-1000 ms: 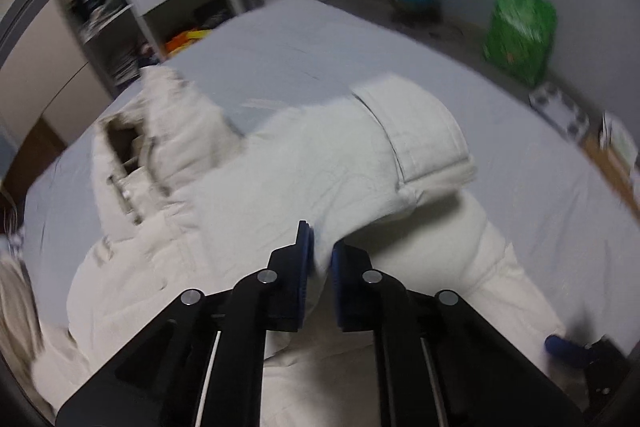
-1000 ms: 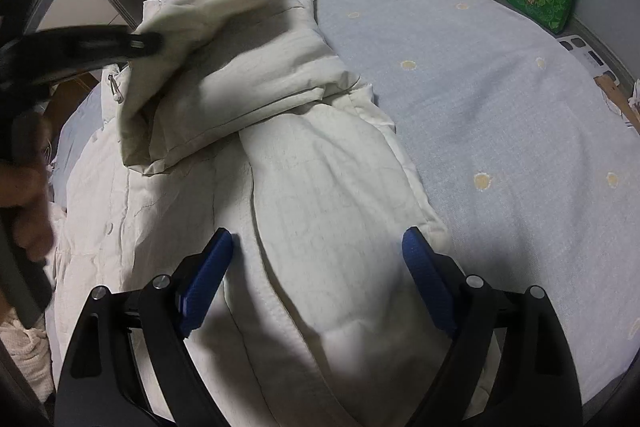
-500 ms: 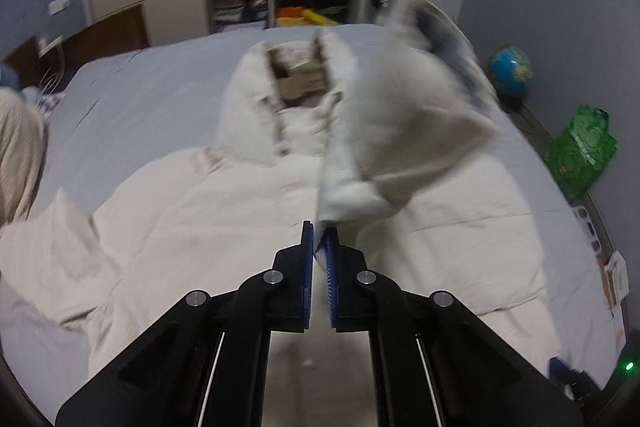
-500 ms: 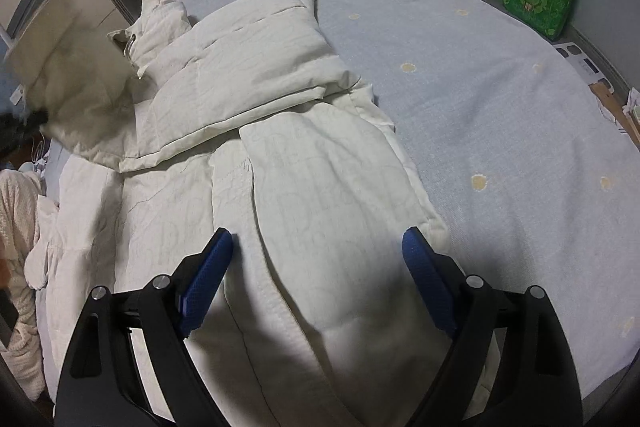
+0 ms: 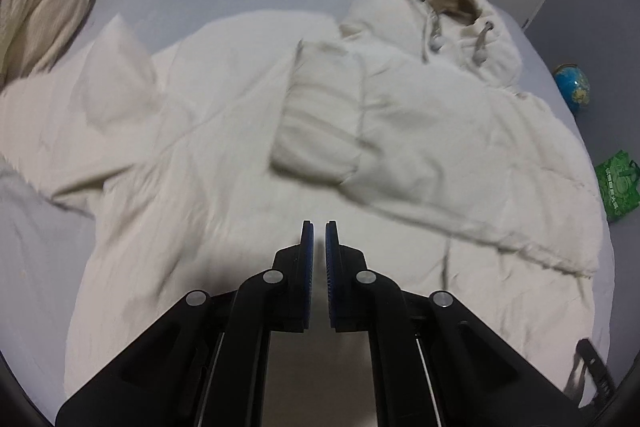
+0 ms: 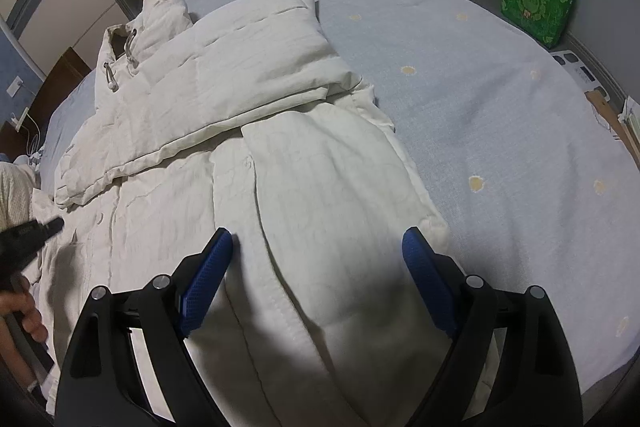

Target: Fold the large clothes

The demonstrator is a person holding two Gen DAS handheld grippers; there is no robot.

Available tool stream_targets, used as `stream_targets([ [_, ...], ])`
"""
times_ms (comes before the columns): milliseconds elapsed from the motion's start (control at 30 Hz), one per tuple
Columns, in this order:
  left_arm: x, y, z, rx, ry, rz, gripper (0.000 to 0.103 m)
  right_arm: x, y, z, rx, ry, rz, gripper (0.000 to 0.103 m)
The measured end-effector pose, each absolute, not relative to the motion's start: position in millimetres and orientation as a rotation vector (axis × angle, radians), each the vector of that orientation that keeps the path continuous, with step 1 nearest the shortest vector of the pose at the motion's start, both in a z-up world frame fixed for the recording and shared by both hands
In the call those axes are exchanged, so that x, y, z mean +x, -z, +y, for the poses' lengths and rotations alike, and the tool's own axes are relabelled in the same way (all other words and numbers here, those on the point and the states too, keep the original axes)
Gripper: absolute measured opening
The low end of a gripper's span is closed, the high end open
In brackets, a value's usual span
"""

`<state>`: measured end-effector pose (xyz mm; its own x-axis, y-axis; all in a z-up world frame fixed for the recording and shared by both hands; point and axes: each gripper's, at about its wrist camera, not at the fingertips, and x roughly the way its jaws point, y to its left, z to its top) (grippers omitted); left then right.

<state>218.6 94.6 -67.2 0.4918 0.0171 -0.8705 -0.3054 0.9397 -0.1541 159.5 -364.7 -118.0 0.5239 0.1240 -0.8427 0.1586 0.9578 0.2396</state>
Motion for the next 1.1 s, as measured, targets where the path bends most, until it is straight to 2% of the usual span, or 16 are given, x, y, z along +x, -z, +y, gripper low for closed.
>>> stream_targets([
  [67, 213, 70, 101, -0.316, -0.193, 1.043, 0.009, 159, 118, -365, 0.302, 0.021, 1.022, 0.083],
  [133, 201, 71, 105, -0.330, -0.182, 1.040, 0.018, 159, 117, -364, 0.297, 0.023, 1.021, 0.083],
  [167, 197, 71, 108, -0.325, -0.180, 1.037, 0.030, 158, 117, -364, 0.294, 0.023, 1.021, 0.083],
  [200, 188, 70, 108, -0.310, -0.177, 1.028, 0.048, 158, 116, -363, 0.293, 0.022, 1.020, 0.083],
  [267, 177, 69, 108, -0.272, -0.180, 1.010, 0.071, 157, 115, -363, 0.291, 0.022, 1.017, 0.083],
  [300, 168, 67, 108, -0.247, -0.177, 0.994, 0.074, 157, 115, -363, 0.291, 0.022, 1.016, 0.083],
  [467, 135, 63, 108, -0.164, -0.134, 0.990, 0.076, 153, 112, -362, 0.286, 0.007, 1.010, 0.083],
  [600, 116, 53, 112, -0.126, -0.129, 0.962, 0.085, 149, 107, -357, 0.261, -0.008, 1.007, 0.083],
  [867, 107, 32, 137, -0.187, -0.135, 0.914, 0.090, 142, 101, -341, 0.167, -0.017, 1.016, 0.083],
  [1100, 89, 37, 165, -0.295, -0.161, 0.892, 0.090, 130, 97, -330, 0.107, -0.025, 1.024, 0.083],
])
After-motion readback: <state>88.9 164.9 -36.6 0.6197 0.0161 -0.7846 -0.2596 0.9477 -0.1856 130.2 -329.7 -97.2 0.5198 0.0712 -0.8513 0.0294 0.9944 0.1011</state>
